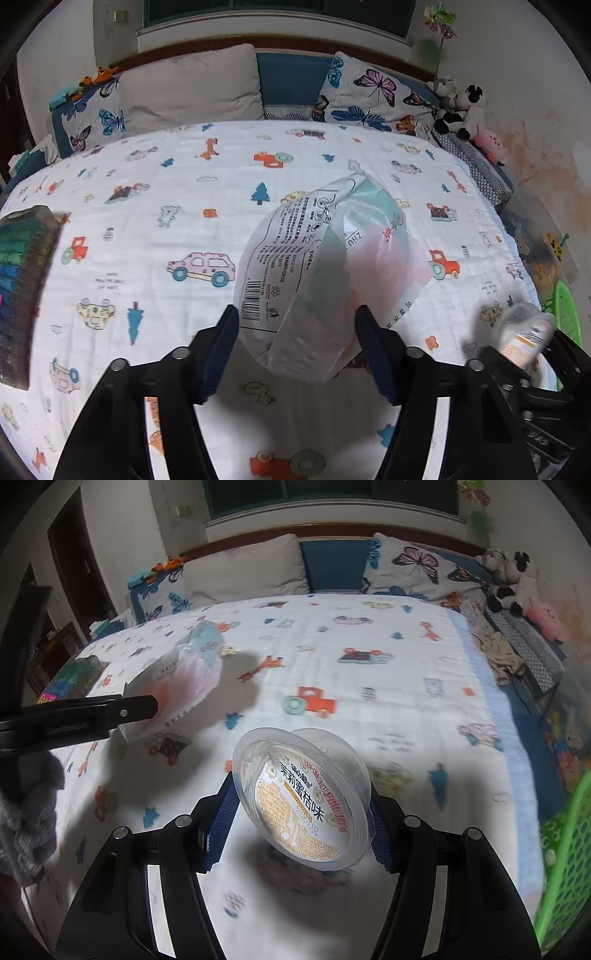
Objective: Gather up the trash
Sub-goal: 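Grasp the clear dessert cup with the right tool while the left grasps the plastic bag, then drop the dessert cup into the basket with right tool while left drops the plastic bag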
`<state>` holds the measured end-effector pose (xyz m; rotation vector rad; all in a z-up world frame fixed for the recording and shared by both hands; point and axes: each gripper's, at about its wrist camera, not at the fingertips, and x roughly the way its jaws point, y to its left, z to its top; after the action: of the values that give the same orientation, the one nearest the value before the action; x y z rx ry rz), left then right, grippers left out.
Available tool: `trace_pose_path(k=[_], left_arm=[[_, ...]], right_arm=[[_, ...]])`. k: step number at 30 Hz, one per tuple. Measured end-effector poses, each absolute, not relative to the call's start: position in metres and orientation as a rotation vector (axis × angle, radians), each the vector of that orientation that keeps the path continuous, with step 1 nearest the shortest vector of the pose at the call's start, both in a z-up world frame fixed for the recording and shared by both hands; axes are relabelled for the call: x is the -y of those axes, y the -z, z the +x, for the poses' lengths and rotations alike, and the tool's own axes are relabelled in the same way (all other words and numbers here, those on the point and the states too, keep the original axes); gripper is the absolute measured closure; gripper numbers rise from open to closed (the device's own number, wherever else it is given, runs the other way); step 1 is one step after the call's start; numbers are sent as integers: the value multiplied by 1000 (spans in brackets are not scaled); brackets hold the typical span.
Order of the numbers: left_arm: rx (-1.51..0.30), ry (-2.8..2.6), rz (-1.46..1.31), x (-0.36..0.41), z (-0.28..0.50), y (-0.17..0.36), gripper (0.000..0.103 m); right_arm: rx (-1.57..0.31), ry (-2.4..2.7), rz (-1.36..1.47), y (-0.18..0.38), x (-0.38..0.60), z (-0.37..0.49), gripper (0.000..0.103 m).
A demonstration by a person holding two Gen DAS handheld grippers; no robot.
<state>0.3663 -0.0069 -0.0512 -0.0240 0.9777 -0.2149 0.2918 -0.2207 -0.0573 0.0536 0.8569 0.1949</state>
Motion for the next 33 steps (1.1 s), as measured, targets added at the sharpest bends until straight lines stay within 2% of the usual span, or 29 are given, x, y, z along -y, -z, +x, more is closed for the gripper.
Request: trace_pose_path(k=[1, 6, 9, 11, 21, 33], left_arm=[[-982, 217, -29, 8, 368, 53, 51], [-980, 231, -38, 11, 364, 54, 68], [-963, 231, -32, 14, 354, 47, 70], [-954, 237, -36, 13, 348, 41, 76], [-891, 311, -23, 36, 292, 6, 79], [-854, 461, 31, 108, 238, -18, 79]], right_arm=[[-856, -193, 57, 57, 224, 290, 40], [-851, -183, 77, 53, 241, 274, 40], [-847, -179, 86, 51, 249, 263, 40], [-838, -176, 89, 47, 255, 255, 40], [-786, -157, 127, 25, 285, 207, 40], [-773, -22, 172, 22, 361, 150, 40]])
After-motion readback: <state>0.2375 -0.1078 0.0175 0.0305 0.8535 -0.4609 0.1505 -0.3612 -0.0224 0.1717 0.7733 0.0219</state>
